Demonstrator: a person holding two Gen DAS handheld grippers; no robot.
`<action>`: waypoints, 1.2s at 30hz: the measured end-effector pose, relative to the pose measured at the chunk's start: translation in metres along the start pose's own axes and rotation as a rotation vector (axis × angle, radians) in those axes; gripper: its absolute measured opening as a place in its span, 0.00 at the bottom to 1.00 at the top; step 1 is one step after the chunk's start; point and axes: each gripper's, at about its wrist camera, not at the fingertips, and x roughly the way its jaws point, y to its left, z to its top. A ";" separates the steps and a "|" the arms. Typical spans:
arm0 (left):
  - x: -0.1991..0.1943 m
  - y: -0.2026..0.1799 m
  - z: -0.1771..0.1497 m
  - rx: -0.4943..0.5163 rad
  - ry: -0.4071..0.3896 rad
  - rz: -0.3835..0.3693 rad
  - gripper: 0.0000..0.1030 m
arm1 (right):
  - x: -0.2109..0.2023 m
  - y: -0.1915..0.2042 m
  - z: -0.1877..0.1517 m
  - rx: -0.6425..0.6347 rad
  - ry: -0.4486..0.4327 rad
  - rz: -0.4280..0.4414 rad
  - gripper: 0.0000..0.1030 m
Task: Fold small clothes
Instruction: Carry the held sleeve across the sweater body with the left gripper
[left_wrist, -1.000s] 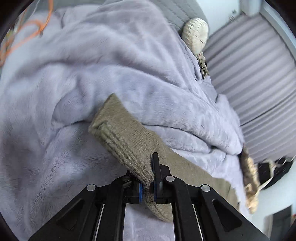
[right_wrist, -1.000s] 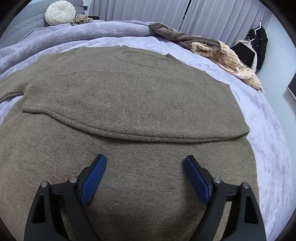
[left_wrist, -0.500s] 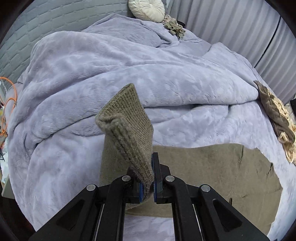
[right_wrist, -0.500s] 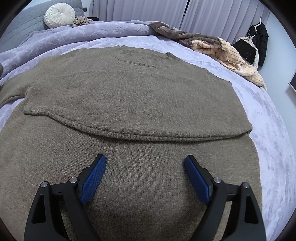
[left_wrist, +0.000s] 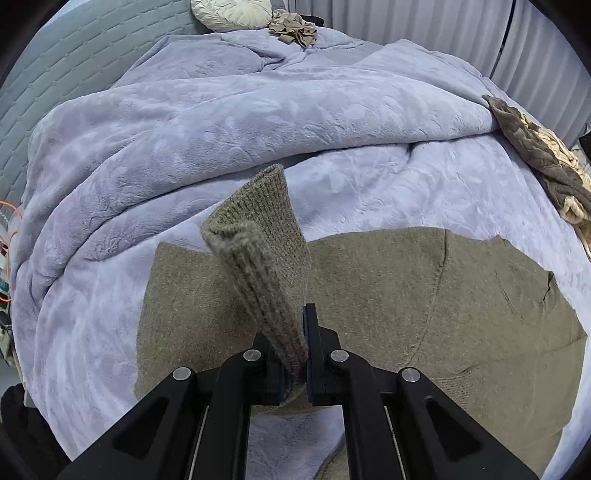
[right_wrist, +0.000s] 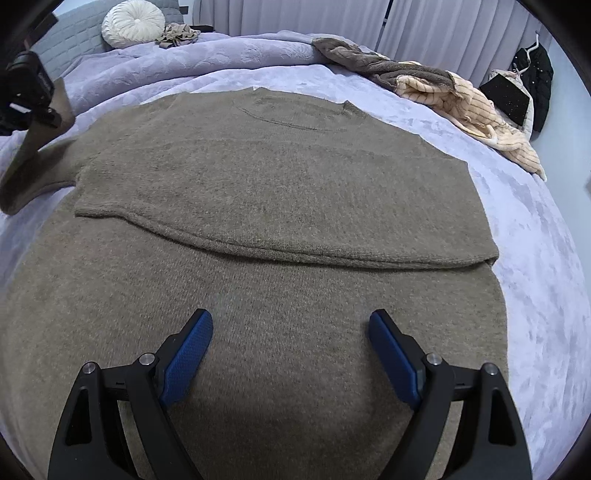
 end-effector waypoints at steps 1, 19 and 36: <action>0.000 -0.003 -0.001 0.002 0.003 -0.001 0.08 | -0.004 -0.001 -0.003 -0.011 -0.006 0.000 0.86; -0.008 -0.088 -0.016 0.117 0.003 0.019 0.08 | 0.000 -0.021 -0.034 -0.037 -0.063 -0.007 0.89; -0.029 -0.192 -0.055 0.306 -0.007 -0.026 0.08 | 0.002 -0.030 -0.034 0.001 -0.076 0.046 0.89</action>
